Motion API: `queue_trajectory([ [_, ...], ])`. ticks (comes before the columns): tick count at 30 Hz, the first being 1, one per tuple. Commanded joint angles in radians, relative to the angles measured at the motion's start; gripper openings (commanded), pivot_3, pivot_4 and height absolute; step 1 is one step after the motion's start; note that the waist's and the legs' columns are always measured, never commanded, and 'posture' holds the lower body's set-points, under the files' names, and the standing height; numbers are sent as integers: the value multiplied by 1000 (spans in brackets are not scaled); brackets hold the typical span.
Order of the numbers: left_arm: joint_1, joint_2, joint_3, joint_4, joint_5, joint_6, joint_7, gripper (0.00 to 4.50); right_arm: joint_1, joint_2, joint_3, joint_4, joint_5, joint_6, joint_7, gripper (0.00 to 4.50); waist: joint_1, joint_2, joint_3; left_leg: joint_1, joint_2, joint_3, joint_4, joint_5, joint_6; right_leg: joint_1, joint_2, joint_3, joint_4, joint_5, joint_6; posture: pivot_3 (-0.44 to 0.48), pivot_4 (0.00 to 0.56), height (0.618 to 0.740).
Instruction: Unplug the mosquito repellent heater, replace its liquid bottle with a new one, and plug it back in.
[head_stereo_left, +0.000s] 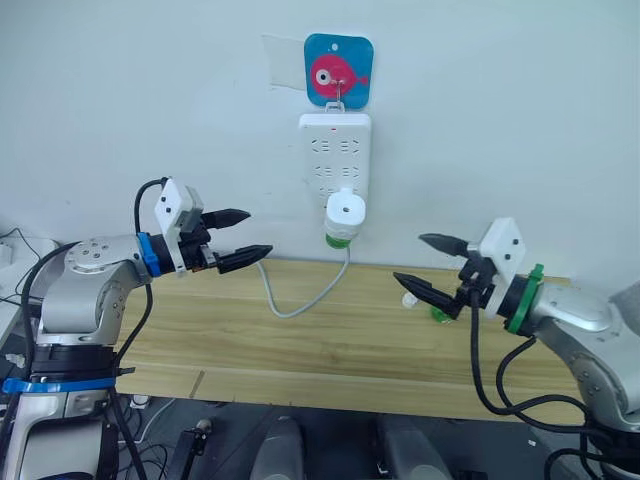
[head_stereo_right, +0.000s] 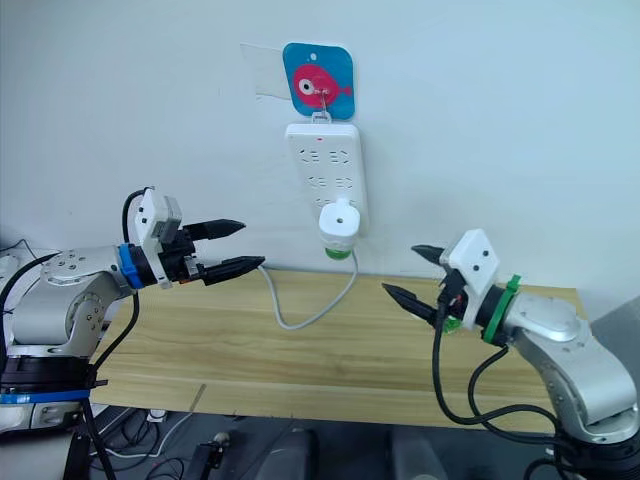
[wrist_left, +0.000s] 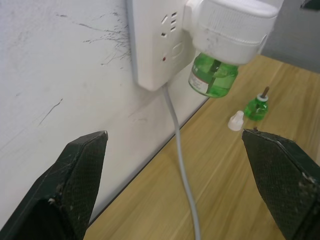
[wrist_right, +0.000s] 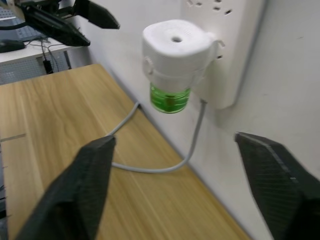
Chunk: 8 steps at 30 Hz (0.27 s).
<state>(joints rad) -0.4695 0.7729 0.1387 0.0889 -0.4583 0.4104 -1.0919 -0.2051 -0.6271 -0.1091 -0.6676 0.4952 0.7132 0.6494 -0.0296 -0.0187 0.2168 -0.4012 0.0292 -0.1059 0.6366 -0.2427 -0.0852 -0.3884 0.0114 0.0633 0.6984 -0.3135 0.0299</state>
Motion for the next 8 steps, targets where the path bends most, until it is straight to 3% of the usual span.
queue_trajectory([
  [1,-4,22,33,-9,2,-21,3,4500,9,-4,-36,-42,26,-11,-17,4491,0,0,0,0,0,0,0,0,0,0,0,0,0,0,0,73,155,740],
  [8,-12,19,8,-8,22,-30,2,4500,36,6,-33,-62,26,-9,-54,4491,2,0,0,0,0,0,0,0,0,0,0,0,0,0,0,69,151,740],
])
